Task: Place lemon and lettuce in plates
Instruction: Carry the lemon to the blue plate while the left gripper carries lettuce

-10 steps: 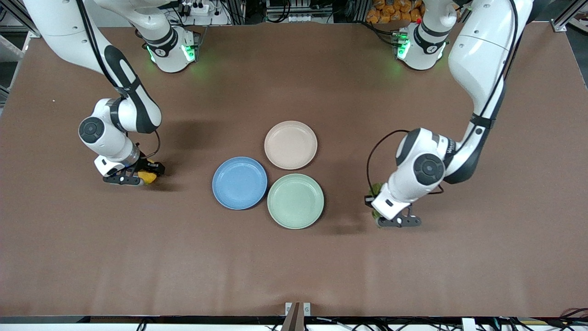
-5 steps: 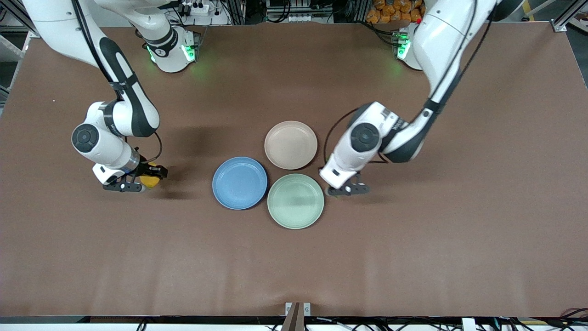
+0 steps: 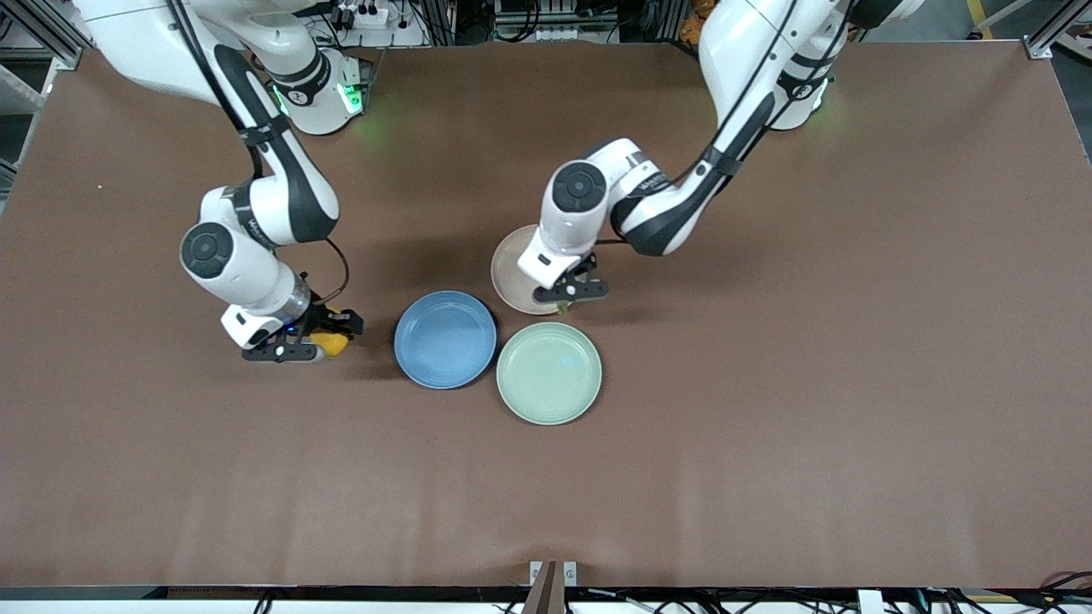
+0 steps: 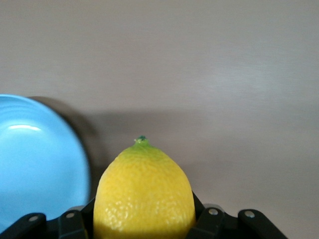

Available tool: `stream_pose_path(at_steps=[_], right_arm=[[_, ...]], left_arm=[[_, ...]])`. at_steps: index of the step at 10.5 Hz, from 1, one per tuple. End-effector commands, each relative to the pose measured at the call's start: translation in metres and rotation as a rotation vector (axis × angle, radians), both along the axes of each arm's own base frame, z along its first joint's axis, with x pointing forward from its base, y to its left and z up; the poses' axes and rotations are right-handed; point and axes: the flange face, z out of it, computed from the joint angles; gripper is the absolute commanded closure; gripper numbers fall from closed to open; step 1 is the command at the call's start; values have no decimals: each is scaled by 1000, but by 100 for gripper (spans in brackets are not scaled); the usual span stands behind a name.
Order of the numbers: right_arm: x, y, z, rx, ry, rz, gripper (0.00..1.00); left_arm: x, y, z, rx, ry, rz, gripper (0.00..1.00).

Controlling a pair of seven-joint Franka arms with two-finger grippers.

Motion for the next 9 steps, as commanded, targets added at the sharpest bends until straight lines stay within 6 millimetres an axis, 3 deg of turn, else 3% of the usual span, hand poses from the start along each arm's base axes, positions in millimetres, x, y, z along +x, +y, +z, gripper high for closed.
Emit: stream_pose_path(at_steps=[1,2,3,4,7,9], right_arm=[[8,60,1,52,5,-61,100],[11,78,-4,65,14,-97,100],[11,98,-8,74,22,-123,100],[11,117,-19,79,35,-143,100],[11,136,-50,30,52,-201,100],[5,141,-71,-23,55,-214,100]], left_arm=[[-22,-11,-12,46,-6,2,100],[-22,-11,-15,49,-1,6,100],[-21,-10,-15,49,-1,10,40],[-24,-11,-22,59,-1,-2,0],[-21,-10,-20,57,-4,0,0],[-6,0,-14,62,-24,17,0]])
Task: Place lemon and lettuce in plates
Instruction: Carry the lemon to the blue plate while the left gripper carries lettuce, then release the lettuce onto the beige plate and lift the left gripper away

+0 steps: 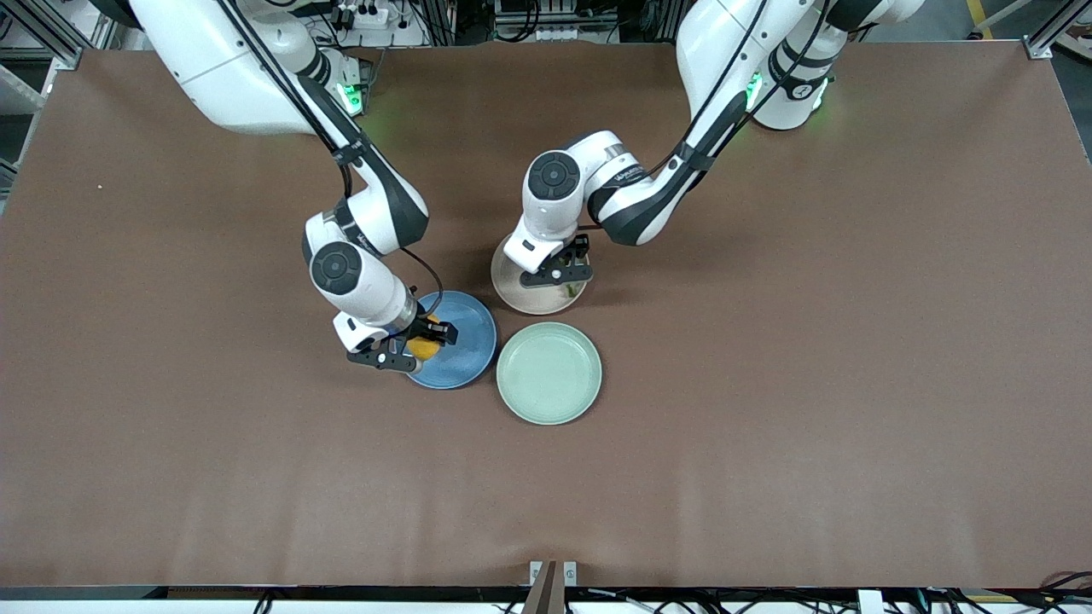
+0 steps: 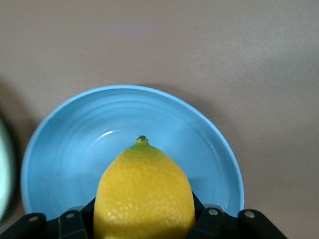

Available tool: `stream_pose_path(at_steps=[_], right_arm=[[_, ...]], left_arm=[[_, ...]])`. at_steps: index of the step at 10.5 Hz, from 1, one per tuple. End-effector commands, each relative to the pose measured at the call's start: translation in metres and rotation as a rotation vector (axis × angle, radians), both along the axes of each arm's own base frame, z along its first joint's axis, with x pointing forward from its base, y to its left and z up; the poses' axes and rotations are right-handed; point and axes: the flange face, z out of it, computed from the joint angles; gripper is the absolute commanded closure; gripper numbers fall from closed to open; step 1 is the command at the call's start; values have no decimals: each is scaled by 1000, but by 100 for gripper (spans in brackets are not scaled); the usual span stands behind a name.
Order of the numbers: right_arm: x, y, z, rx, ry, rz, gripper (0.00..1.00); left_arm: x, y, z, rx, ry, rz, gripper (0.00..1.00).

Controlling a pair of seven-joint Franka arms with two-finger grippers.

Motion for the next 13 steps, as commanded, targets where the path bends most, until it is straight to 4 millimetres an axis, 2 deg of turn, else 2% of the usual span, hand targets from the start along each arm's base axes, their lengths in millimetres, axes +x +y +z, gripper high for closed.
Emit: stream_pose_path(at_steps=[1,3,5,6,7,8,9,11,13], right_arm=[[-1,13,-16,-22,7,-12,100],[-8,25,-18,-24,10,-10,100],[-10,26,-23,-41,5,10,100],[-10,26,-24,-42,6,12,81],[-10,27,-23,-46,2,19,12],[-10,27,-23,-63,-12,45,0],[-9,26,-23,-66,-15,47,0],[-2,29,-12,-56,-25,25,0],[5,34,1,-52,-34,-6,0]], left_arm=[[25,15,20,22,-69,18,0],[62,46,37,20,-109,45,0],[105,93,52,17,-128,32,0],[120,116,58,39,-116,23,0],[136,141,61,48,-111,8,0],[150,162,61,52,-109,1,0],[162,182,60,53,-108,-8,0],[185,224,73,51,-126,-14,0],[198,257,74,65,-112,-32,0]])
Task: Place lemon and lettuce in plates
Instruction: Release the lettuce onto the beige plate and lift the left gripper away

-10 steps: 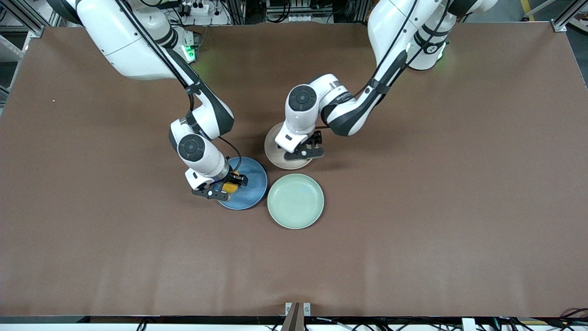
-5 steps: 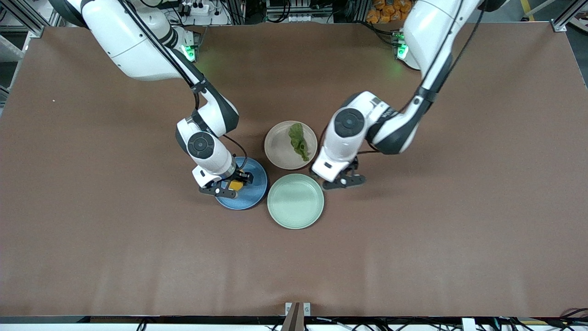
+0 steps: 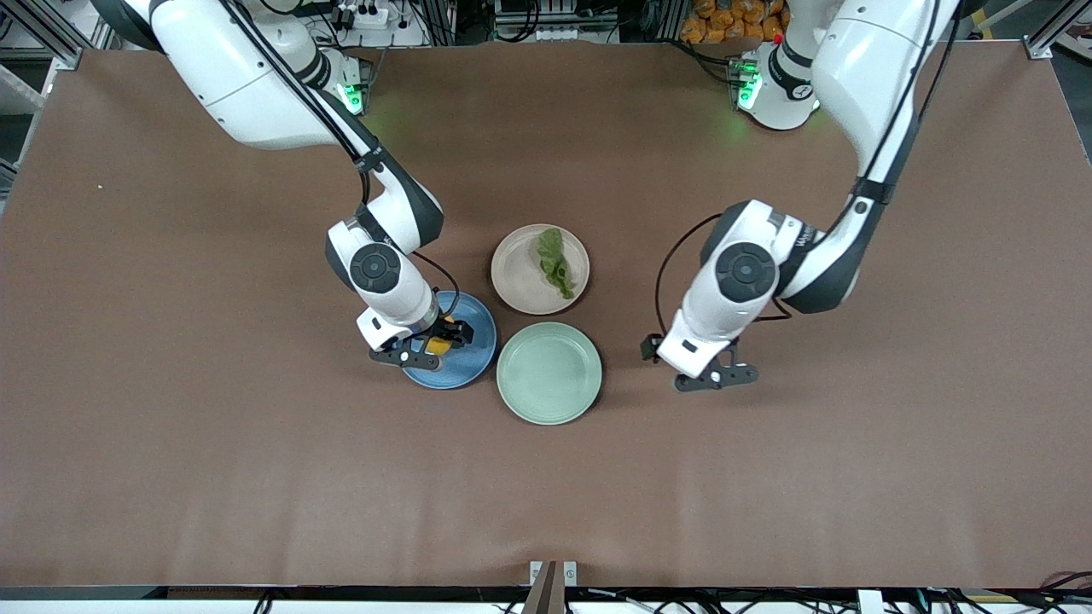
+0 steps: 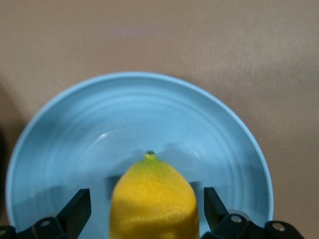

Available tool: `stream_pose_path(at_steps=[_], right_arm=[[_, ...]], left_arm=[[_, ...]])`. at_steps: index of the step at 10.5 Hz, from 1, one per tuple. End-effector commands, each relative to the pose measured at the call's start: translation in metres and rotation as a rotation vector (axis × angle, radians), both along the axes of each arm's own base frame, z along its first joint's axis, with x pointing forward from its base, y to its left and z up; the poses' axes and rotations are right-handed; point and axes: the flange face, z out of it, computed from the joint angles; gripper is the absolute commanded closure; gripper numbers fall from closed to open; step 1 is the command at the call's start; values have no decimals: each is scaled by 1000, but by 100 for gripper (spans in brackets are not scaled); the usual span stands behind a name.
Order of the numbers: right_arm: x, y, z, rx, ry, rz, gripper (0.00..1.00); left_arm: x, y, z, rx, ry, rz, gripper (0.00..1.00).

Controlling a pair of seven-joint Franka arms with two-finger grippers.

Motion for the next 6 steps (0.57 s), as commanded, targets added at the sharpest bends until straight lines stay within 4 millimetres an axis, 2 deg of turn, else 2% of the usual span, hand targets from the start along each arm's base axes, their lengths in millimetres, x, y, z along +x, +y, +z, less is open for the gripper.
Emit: stream_pose_path(at_steps=[1,4,6], right_arm=[[10,6,17,-23,3,-22,0],[18,-2,61,-76,31,17,0],[23,-17,80,-71,33,27,0]], left_arm=[[7,35,9,42,12,-55,0],[17,89,11,94,63,-131,0],[11,125,7,128,145,-200,0]])
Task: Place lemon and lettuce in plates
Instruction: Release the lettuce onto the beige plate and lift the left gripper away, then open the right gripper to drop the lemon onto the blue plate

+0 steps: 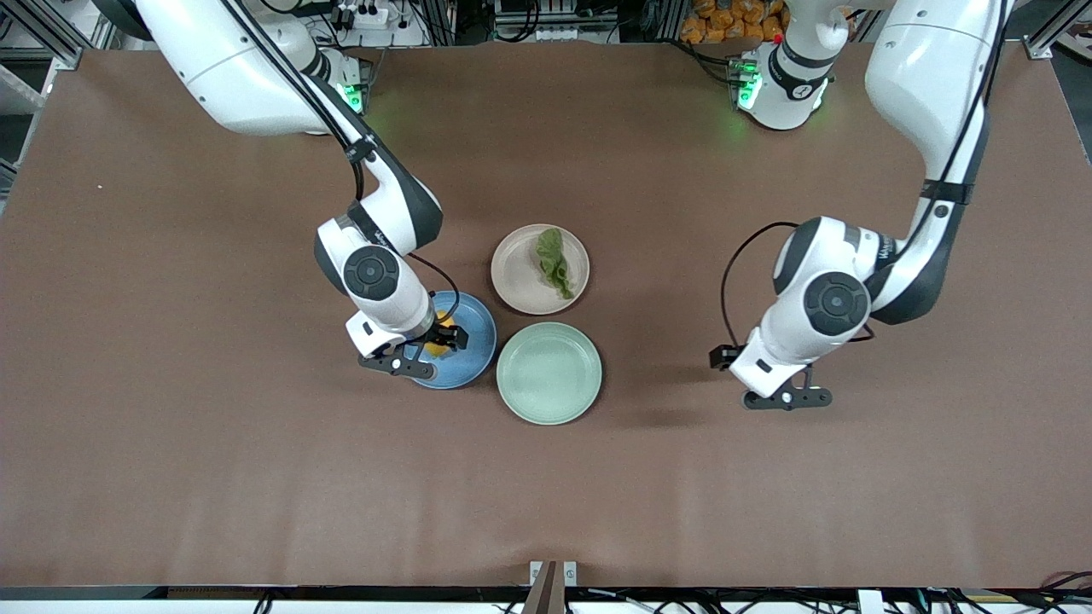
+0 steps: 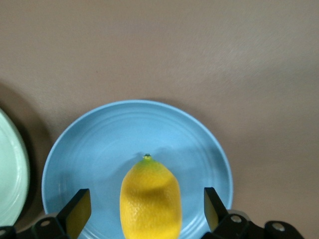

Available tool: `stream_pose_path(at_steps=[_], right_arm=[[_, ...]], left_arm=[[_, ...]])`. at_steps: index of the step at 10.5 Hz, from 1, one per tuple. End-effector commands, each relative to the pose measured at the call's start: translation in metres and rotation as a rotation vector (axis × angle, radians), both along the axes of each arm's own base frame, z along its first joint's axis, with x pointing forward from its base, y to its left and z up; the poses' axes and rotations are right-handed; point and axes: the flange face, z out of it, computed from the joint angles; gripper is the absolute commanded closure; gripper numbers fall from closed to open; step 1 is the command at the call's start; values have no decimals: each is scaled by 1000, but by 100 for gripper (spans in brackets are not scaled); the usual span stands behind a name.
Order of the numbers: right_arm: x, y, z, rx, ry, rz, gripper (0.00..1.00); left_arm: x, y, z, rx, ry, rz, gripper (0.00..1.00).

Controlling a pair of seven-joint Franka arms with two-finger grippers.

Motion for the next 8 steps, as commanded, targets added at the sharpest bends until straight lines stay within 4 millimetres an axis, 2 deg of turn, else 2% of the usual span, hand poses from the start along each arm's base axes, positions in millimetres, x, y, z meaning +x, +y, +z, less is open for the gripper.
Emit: stream_pose_path(at_steps=[1,2,3,6,7,8], right_arm=[[5,-26,32,-14,0,18,0],[8,-41,45,-25,1,39,0],[15,-68,57,-45,14,53,0],[22,-143,88,-85,96,100,0],[23,-161,103,-95,100,111,0],[23,-180,112,-93,109,101,0]], left_arm=[[-24,38,-8,58,104,-93,0],[-37,51,-16,40,144,-71,0],[-48,63,-17,16,167,-25,0],[-83,83,8,-15,175,33,0],[-91,88,16,-24,172,49,0],[-90,90,28,-34,153,58,0]])
